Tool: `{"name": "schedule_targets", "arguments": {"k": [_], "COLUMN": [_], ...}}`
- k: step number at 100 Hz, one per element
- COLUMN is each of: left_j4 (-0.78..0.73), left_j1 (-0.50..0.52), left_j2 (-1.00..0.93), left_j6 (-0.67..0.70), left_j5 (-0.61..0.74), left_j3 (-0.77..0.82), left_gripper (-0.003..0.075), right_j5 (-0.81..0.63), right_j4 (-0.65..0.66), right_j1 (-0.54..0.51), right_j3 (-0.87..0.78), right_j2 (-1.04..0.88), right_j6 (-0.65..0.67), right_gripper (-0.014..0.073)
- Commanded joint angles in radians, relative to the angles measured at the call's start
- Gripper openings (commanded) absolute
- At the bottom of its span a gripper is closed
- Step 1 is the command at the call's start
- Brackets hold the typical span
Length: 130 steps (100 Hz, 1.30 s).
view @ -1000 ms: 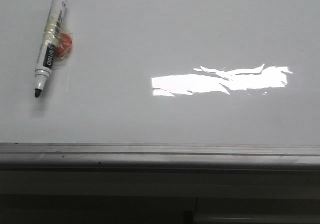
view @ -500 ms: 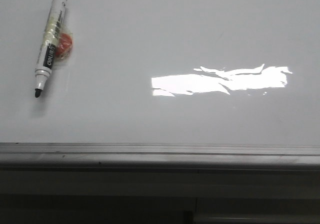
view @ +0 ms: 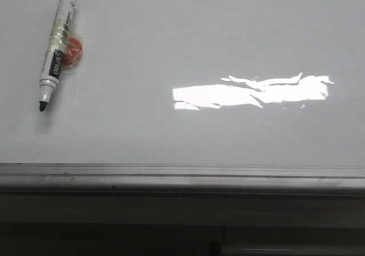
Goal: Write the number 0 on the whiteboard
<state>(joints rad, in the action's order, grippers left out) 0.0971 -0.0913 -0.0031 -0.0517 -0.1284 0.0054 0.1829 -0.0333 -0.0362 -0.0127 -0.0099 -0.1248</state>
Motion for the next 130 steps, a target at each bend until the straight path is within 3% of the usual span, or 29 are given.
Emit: {"name": "schedule_targets", "arguments": {"k": [1,25,49,59,65,79,86,98,106,122,130], "left_j4": [0.031,0.031,0.075,0.201,0.202,0.141,0.16,0.162,0.183,0.286,0.315], "left_j1": [-0.009,-0.009,-0.009,-0.009,-0.009,-0.009,-0.009,-0.009,-0.009,-0.009,-0.009], "left_j2": [-0.03,-0.03,-0.03,-0.014,0.027,0.2,0.295,0.42,0.479,0.568,0.603], "left_j6": [0.0,0.0,0.026,0.052,0.044,0.035,0.035,0.035,0.035,0.035,-0.039], "left_j5": [0.181,0.215,0.396,0.257,0.101,-0.233,-0.34,-0.325,-0.242,-0.218,-0.215], "left_j3": [0.031,0.031,0.021,-0.037,-0.1,-0.288,-0.376,-0.457,-0.461,-0.461,-0.461], "left_gripper": [-0.002,-0.002,-0.002,-0.002,-0.002,-0.002,-0.002,-0.002,-0.002,-0.0019,-0.0019], "right_j5": [-0.19,-0.33,-0.335,-0.209,0.014,0.517,0.663,0.712,0.698,0.694,0.698], "right_j4": [-0.003,-0.003,-0.108,-0.264,-0.366,-0.369,-0.369,-0.369,-0.369,-0.369,-0.369], "right_j1": [-0.005,-0.005,-0.005,-0.005,-0.005,-0.005,-0.005,-0.005,-0.005,-0.005,-0.005], "right_j3": [-0.012,-0.012,-0.001,0.082,0.179,0.401,0.476,0.519,0.519,0.519,0.519], "right_j2": [-0.018,-0.018,-0.018,-0.018,-0.016,0.058,0.107,0.145,0.146,0.146,0.146], "right_j6": [-0.006,-0.006,0.084,0.188,0.201,0.084,0.043,0.043,0.043,0.043,0.043], "right_gripper": [-0.0069,-0.0069,-0.0069,-0.0069,-0.0069,-0.0069,-0.0069,-0.0069,-0.0069,-0.0069,-0.0069]}}
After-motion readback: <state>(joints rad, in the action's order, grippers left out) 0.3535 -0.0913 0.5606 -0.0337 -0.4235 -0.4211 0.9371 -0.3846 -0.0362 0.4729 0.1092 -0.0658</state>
